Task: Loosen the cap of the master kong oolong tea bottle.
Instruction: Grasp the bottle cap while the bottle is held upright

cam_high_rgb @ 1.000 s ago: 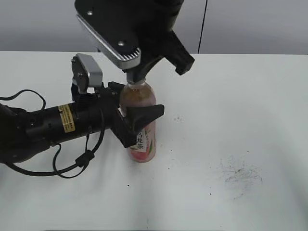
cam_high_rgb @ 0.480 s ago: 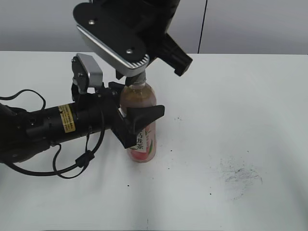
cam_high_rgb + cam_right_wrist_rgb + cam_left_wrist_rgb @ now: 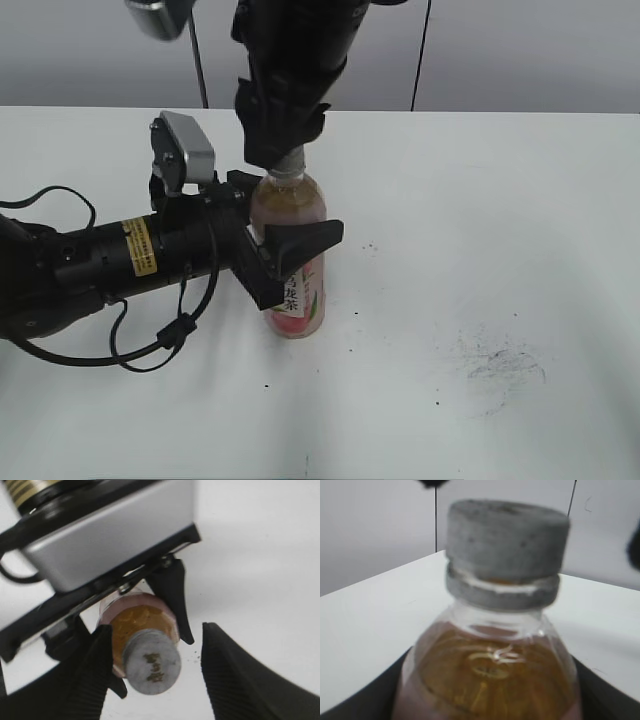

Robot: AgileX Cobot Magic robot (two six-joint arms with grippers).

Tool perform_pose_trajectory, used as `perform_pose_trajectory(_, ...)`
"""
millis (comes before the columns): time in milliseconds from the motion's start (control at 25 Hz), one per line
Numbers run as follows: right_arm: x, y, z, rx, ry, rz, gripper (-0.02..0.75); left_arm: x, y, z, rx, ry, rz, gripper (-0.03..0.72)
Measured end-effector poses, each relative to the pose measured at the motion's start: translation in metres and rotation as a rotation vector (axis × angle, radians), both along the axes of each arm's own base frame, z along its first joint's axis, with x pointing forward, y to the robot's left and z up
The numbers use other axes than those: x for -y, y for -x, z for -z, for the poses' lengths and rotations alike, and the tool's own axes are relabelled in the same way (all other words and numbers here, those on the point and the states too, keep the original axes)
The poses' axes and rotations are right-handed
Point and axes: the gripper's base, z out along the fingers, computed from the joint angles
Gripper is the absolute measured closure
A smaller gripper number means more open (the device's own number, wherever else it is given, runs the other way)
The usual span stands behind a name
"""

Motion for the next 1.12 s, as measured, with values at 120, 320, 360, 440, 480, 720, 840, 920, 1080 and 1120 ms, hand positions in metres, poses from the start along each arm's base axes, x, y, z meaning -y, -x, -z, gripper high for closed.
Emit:
perform_pose_trajectory(120, -0.001, -0.005, -0.002, -0.064, -0.097, 0.317, 0.309, 0.000, 0.000, 0.000, 0.000, 0.000, 0.000, 0.244)
perform_pose_trajectory(320, 0.000, -0.005, -0.002, -0.206, -0.180, 0.700, 0.309, 0.000, 0.000, 0.000, 0.000, 0.000, 0.000, 0.244)
perform_pose_trajectory(360, 0.001, -0.004, -0.001, -0.233, -0.172, 0.751, 0.309, 0.000, 0.000, 0.000, 0.000, 0.000, 0.000, 0.244)
perform_pose_trajectory(440, 0.003, -0.002, 0.000, -0.269, -0.154, 0.817, 0.309, 0.000, 0.000, 0.000, 0.000, 0.000, 0.000, 0.244)
perform_pose_trajectory(480, 0.004, -0.001, 0.001, -0.278, -0.152, 0.838, 0.309, 0.000, 0.000, 0.000, 0.000, 0.000, 0.000, 0.244)
perform_pose_trajectory(720, 0.004, 0.000, 0.001, -0.301, -0.151, 0.870, 0.310, 0.000, 0.000, 0.000, 0.001, 0.000, 0.000, 0.244)
perform_pose_trajectory(840, 0.003, 0.000, 0.002, -0.313, -0.151, 0.872, 0.311, 0.000, 0.000, 0.000, 0.001, 0.000, 0.000, 0.244)
perform_pose_trajectory(920, 0.001, -0.001, 0.007, -0.319, -0.141, 0.874, 0.311, 0.000, 0.000, 0.000, 0.001, 0.000, 0.000, 0.244)
perform_pose_trajectory(1080, 0.000, -0.004, 0.015, -0.325, -0.120, 0.878, 0.332, 0.000, 0.000, 0.000, 0.001, 0.000, 0.000, 0.244)
perform_pose_trajectory(1120, 0.000, -0.004, 0.015, -0.320, -0.118, 0.877, 0.353, 0.000, 0.000, 0.000, 0.001, 0.000, 0.000, 0.244)
